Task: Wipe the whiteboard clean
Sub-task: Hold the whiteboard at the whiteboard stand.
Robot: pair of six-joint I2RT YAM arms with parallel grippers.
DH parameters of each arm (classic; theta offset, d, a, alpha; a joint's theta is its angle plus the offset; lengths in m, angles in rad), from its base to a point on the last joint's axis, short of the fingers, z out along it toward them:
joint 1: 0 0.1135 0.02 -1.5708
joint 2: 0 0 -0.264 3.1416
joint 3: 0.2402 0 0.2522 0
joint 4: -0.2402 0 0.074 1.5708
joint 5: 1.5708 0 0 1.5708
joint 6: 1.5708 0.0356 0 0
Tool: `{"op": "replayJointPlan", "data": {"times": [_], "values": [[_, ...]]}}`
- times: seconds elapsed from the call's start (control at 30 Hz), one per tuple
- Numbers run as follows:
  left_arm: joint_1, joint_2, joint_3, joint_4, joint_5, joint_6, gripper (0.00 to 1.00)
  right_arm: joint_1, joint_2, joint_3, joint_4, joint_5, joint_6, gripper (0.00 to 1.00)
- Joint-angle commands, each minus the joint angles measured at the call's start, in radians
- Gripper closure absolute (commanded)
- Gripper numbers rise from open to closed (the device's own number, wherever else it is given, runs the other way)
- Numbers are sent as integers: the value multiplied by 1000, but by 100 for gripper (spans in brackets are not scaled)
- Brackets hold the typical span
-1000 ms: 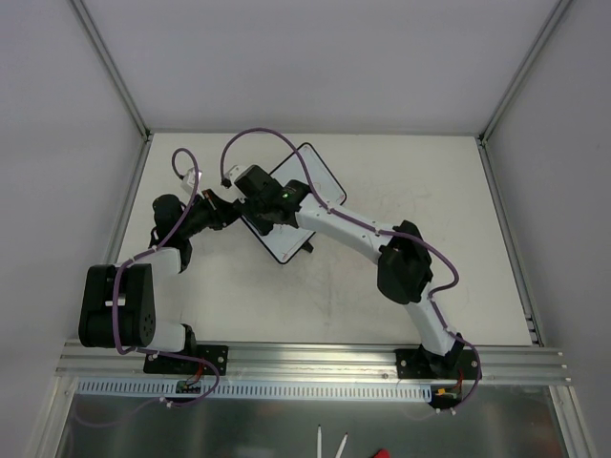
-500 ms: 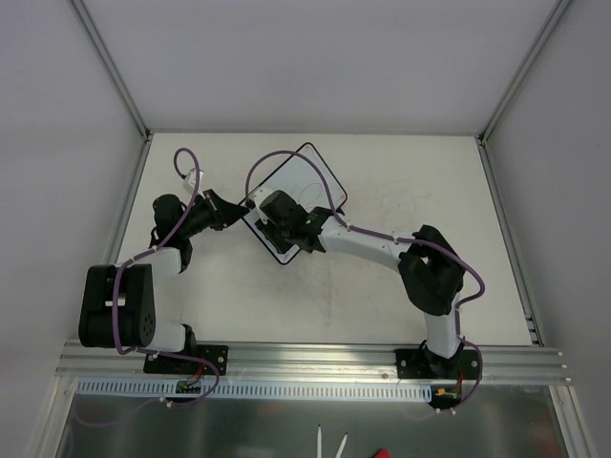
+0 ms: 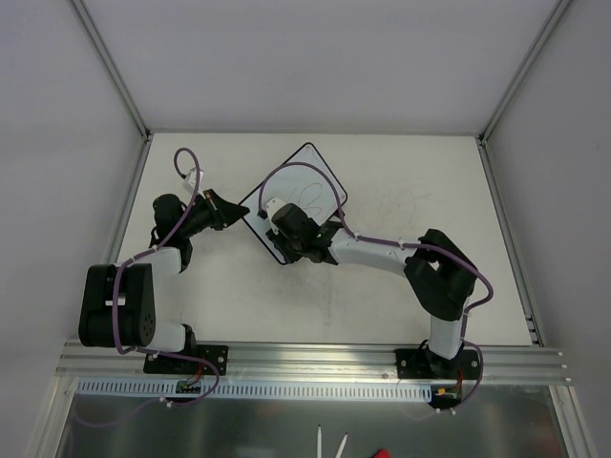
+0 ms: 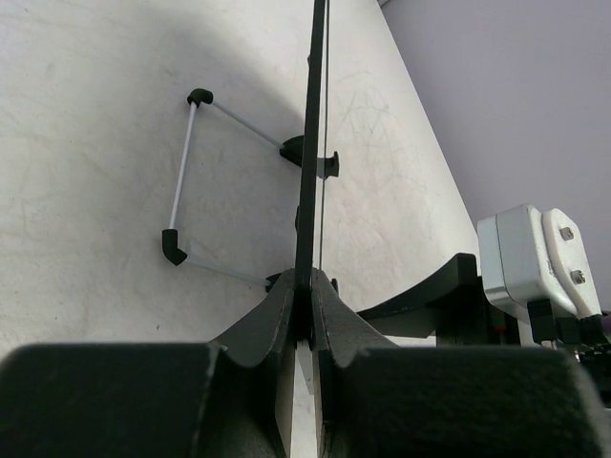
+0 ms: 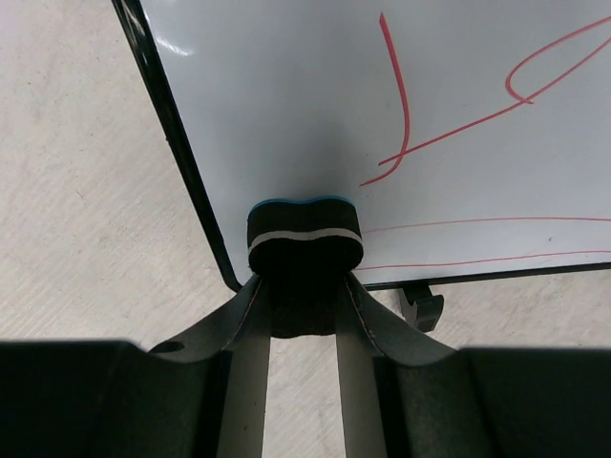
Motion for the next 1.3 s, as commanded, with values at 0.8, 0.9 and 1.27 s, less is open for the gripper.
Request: {"op": "replayJointPlan", "data": {"times": [0.8,0.9,1.27], "values": [[-12,11,46,57,38,2,100,69,6,-92,-22,-23,73,100],[-12,11,47,52,40,2,100,79,11,-98,-22,-23,81,100],[-12,5,47,40,38,7,100,69,3,-94,-28,25,85,100]]}}
